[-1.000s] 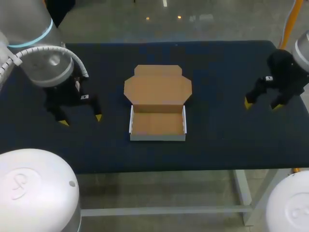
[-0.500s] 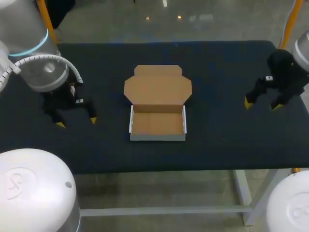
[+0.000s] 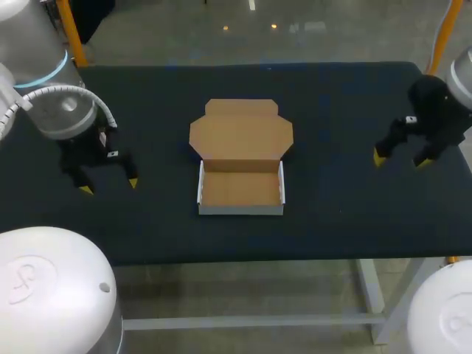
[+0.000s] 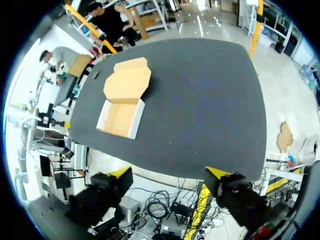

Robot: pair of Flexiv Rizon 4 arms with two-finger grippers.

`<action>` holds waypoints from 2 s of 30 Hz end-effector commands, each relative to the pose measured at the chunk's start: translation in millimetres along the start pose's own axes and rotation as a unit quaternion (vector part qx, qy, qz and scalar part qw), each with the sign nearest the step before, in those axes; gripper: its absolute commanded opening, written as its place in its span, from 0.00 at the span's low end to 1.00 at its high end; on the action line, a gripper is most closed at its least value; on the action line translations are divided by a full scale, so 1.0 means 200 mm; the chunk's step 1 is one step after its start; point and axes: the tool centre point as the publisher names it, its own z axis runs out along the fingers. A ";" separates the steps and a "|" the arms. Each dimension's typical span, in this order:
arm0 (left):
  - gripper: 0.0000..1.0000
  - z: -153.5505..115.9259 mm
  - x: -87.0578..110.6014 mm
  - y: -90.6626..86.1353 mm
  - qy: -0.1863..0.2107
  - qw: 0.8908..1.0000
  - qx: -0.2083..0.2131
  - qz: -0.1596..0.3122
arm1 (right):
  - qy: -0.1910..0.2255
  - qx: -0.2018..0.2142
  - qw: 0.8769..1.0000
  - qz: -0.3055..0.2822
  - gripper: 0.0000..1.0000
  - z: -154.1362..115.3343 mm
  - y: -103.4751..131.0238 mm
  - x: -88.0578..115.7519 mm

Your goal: Assemble the packaging by folding the flat box into shape, placing the metal phone stand inside, and closing the box properly

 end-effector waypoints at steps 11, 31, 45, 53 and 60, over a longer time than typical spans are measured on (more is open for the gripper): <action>1.00 0.15 -0.10 -0.13 -0.007 1.000 -0.015 -0.019 | 0.000 0.003 1.000 0.000 1.00 -0.01 0.00 0.00; 1.00 0.16 -0.11 -0.14 -0.007 1.000 -0.018 -0.021 | 0.000 0.003 1.000 0.000 1.00 -0.01 0.00 0.00; 1.00 0.26 -0.15 -0.28 -0.029 1.000 -0.008 -0.009 | 0.000 0.003 1.000 0.000 1.00 -0.01 0.00 0.00; 1.00 0.35 -0.21 -0.43 -0.030 0.999 -0.005 0.010 | 0.000 0.003 1.000 0.000 1.00 -0.01 0.00 0.00; 1.00 0.41 -0.26 -0.57 -0.041 0.999 -0.003 0.014 | 0.000 0.003 1.000 0.000 1.00 -0.01 0.00 0.00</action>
